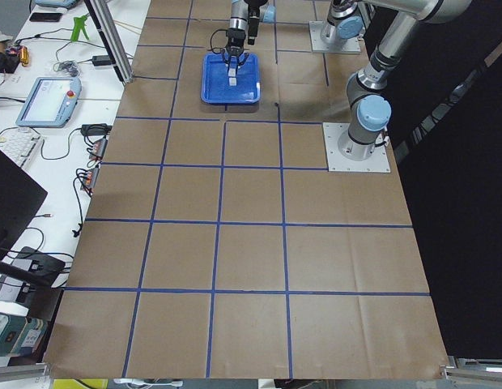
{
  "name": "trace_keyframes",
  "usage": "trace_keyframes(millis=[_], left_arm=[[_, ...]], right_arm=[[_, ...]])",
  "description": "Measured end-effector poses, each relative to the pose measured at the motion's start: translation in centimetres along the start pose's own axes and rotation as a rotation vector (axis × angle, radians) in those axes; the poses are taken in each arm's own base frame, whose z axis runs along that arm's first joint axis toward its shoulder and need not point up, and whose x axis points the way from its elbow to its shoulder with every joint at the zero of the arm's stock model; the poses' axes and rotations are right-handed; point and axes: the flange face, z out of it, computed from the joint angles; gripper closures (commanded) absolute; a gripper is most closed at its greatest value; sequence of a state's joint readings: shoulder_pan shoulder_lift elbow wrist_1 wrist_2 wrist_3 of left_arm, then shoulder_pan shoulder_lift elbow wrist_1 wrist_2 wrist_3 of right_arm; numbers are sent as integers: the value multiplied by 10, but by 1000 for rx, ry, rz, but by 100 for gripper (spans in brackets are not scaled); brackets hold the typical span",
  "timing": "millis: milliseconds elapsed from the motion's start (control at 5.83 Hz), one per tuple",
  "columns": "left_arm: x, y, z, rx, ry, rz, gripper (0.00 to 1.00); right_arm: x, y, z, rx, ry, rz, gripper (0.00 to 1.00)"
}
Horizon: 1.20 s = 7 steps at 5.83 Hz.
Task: Assemble white blocks and place on blue tray
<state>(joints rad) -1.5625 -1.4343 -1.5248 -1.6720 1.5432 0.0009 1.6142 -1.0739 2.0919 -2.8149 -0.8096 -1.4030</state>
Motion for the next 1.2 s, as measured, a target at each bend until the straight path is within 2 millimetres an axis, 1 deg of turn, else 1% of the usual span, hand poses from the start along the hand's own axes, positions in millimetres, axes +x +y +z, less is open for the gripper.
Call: trace_keyframes(millis=[343,514,1200], left_arm=[[0,0,0,0,0,-2,0],[0,0,0,0,0,-3,0],[0,0,0,3,1,-5,1]], right_arm=[[3,8,-4,-9,6,12,77],[3,9,-4,-9,7,16,77],[-2,13,9,-5,-18,26,76]])
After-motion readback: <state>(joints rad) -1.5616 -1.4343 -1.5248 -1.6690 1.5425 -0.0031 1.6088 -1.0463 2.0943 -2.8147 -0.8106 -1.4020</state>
